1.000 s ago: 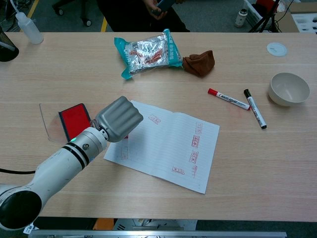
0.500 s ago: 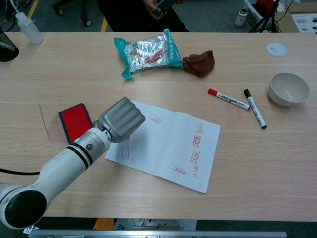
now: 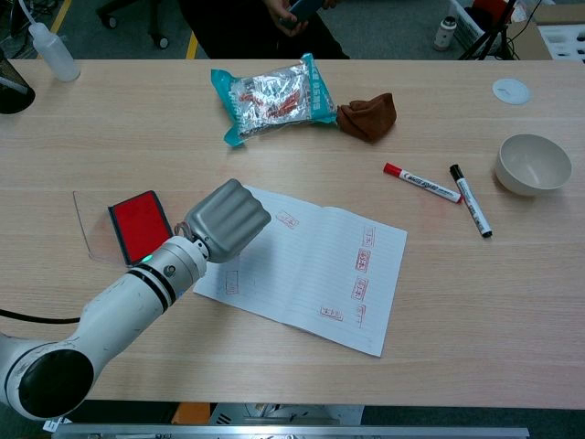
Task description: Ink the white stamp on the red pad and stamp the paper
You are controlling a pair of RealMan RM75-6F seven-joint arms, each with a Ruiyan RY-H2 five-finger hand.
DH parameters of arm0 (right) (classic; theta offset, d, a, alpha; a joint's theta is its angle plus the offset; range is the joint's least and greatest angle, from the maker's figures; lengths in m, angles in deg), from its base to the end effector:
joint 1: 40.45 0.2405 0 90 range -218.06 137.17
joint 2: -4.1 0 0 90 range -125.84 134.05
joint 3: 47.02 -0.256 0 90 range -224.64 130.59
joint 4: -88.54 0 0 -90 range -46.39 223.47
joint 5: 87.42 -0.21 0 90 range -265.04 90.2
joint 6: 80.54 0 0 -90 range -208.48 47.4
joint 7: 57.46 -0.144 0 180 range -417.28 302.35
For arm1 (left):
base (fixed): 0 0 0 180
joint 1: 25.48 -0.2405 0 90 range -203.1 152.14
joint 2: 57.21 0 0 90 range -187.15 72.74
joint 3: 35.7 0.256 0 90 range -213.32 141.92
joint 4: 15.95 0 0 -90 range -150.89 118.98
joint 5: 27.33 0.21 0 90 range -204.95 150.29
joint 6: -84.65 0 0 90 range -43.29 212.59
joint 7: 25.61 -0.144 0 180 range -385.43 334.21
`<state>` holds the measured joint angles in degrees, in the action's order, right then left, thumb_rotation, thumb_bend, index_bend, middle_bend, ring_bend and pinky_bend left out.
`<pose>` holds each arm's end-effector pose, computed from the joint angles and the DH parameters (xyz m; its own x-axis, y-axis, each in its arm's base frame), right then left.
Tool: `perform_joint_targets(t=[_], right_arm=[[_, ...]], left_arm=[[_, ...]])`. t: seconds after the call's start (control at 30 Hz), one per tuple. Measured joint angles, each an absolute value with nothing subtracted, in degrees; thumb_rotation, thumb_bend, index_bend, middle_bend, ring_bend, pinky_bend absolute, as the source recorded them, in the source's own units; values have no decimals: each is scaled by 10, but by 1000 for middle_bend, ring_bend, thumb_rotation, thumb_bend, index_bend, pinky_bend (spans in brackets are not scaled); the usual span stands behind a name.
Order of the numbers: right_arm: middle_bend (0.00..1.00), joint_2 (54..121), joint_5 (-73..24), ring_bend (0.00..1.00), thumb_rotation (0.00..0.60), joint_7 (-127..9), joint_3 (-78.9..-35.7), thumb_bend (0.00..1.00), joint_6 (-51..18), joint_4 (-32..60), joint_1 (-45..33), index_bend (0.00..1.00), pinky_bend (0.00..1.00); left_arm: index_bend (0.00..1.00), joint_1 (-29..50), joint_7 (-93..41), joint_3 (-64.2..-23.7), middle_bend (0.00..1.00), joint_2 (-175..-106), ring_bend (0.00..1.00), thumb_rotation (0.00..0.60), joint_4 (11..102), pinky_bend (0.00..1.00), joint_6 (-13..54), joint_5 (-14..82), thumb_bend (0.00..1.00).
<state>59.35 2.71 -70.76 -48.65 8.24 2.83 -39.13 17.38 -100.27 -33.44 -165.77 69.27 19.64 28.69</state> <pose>-0.3384 -0.1578 0.2242 0.4340 0.0169 0.9007 -0.9005 -0.0225 0.4343 -0.1151 0.2402 -0.1253 0.9229 0.0142 0.3847 0.3155 -0.6006 -0.7347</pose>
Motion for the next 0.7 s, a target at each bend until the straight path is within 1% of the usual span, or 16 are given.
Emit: perform_joint_targets(t=[0.47,0.7], right_arm=[[365,593,27,287,600,-713,-487,200,87,31,-394,245,317],[365,592,28,287,600,-715,-489,200,90,32,-395,245,318]], left_arm=[[647,176,-1003,-334,1000,-1657,1000,600,696,1000,194,287,258],[647,179,-999,-345,1000,-1628,1000,600,733,1000,179,299,258]])
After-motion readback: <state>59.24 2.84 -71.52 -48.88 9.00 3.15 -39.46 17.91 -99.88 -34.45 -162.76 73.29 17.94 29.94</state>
